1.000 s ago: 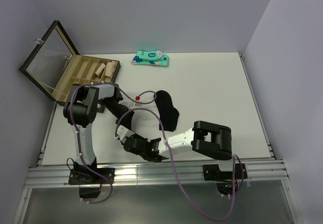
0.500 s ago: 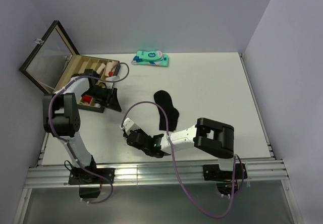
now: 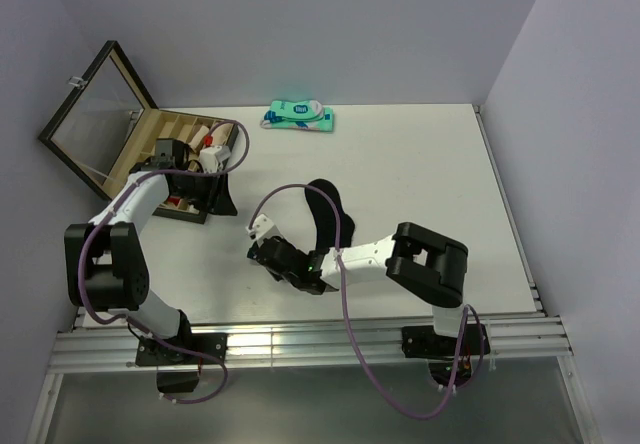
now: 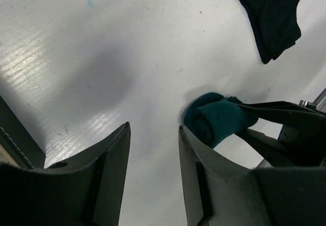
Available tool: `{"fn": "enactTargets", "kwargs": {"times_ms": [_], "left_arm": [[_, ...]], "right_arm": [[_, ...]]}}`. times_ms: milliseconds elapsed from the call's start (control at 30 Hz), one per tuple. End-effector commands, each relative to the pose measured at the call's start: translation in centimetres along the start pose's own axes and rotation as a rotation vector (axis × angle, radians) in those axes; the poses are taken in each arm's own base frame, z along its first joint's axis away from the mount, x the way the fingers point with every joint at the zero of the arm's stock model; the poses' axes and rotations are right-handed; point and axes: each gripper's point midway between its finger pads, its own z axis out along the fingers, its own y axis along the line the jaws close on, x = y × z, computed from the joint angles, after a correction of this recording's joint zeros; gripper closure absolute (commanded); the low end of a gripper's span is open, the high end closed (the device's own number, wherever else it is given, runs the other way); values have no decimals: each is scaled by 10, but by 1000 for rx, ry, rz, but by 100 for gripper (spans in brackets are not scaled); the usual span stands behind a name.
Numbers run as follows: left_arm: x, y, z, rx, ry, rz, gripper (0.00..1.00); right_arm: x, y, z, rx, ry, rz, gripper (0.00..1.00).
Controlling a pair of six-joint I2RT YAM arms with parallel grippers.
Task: Roll the socks
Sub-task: Roll the sock at the center of the board.
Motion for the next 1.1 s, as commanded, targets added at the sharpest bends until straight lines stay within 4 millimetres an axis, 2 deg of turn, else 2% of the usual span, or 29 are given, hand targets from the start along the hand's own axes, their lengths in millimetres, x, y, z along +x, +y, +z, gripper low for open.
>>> {"fn": "enactTargets", "kwargs": {"times_ms": [0,167,233,267,300,367,600,733,800,867,900,933,1067], "left_arm": [[-5,-2,-3,-4,-33,69,52],[-5,-10,-3,20,-50,2,52],[-3,-19,-5,57,-56,-11,52],[-2,-22,-6,66,-58,-17,52],[-1,-25,-7,76,-59,-14,52],[-1,-27,-10,63,-73,-10,51],[-3,-35,-12,78,-106,-48,48],[-6,-40,-13,112,-97,-75,47],[-2,-35,-12,87,-69,-100,47],[-3,-37,-12,78,-46,-60,46],[6,-33,-9,47,8,-58,46],[6,-39,-5,43,36,-11,46],[14,-38,-3,31,75,145,45]], "right_arm": [[19,-6,-5,-11,98,-13,100],[5,-21,-1,29,93,54,100],[0,-23,0,41,90,75,100],[3,-28,1,58,110,78,100],[-3,-27,2,59,104,91,100],[-1,-31,5,72,123,112,100],[-18,-39,10,96,97,178,100],[-19,-37,11,85,88,148,100],[-18,-35,10,77,86,126,100],[-16,-33,10,71,79,103,100],[-16,-32,11,66,79,76,100],[-14,-28,11,52,83,65,100],[-5,-17,12,-27,113,23,100]]}}
